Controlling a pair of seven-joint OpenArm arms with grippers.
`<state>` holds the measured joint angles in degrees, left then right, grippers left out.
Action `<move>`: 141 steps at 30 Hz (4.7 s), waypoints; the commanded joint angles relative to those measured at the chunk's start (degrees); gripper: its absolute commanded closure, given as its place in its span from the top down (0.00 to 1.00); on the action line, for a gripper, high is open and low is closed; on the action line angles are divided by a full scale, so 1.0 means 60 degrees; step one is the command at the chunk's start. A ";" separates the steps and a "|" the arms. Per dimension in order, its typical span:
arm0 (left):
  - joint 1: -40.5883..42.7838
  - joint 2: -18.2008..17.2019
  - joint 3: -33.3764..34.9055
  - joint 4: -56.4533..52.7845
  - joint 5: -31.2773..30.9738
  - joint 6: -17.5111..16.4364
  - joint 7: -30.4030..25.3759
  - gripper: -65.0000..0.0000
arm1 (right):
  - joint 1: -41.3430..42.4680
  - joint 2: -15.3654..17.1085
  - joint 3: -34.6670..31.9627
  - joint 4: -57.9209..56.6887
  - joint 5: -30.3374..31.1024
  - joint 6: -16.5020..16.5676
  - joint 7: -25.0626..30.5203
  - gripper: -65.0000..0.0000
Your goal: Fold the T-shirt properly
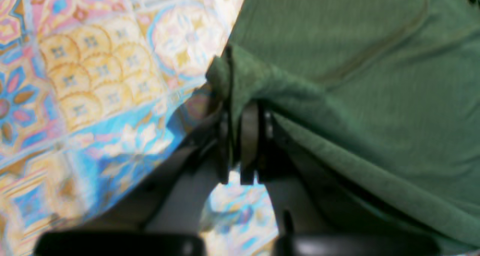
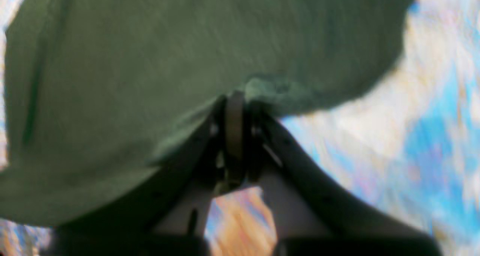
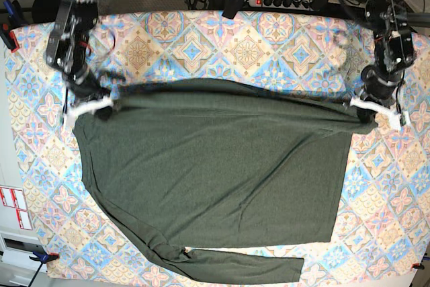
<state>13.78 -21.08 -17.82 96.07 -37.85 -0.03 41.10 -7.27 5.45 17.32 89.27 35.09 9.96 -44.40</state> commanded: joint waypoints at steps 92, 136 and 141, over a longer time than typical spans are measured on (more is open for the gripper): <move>-0.2963 0.0239 0.1806 -0.5426 0.0000 0.0057 -0.0894 0.78 | 0.1424 0.0168 0.1428 -0.2740 0.0078 0.0004 0.1166 0.37; -0.3740 0.0957 0.1791 -0.6159 -0.0015 0.0027 -0.0894 0.00 | 0.3079 0.0168 0.2395 -0.6183 0.0078 0.0004 0.1181 0.42; -0.3725 0.0942 0.1791 -0.6159 -0.0015 0.0027 -0.0880 0.00 | 0.3241 0.0168 0.2439 -0.6256 0.0078 0.0004 0.1166 0.23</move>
<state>-8.23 -15.20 -7.09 58.83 -37.85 0.14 34.28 11.92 6.31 31.94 51.46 36.01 9.85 -36.25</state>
